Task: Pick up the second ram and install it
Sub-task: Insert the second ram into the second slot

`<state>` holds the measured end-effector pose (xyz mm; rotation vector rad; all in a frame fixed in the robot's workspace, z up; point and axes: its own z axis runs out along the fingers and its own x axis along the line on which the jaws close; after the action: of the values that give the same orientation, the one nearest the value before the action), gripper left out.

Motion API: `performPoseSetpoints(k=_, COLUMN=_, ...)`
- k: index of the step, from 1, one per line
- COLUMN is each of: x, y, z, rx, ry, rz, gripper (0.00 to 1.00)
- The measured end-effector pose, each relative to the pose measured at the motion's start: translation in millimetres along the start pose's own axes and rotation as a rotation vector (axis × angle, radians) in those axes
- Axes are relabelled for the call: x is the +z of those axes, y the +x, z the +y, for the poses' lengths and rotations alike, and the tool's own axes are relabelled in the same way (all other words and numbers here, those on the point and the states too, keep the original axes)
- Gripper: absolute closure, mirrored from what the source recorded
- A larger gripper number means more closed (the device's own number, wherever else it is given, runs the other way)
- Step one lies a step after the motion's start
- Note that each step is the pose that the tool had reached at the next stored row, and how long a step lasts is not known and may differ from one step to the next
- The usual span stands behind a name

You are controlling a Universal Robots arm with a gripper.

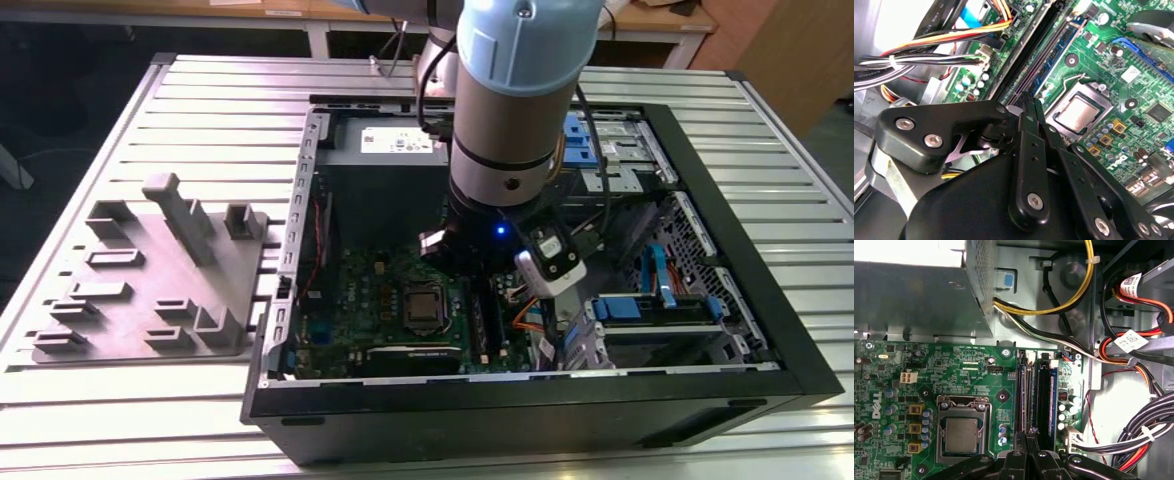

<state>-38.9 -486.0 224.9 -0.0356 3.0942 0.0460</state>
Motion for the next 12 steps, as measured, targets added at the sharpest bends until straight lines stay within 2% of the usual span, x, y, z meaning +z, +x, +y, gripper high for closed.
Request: performPoseSetpoints(k=12, x=0.1, y=-2.0, z=-0.1, rx=0.045, ry=0.0022, rz=-0.0013, gripper=0.92)
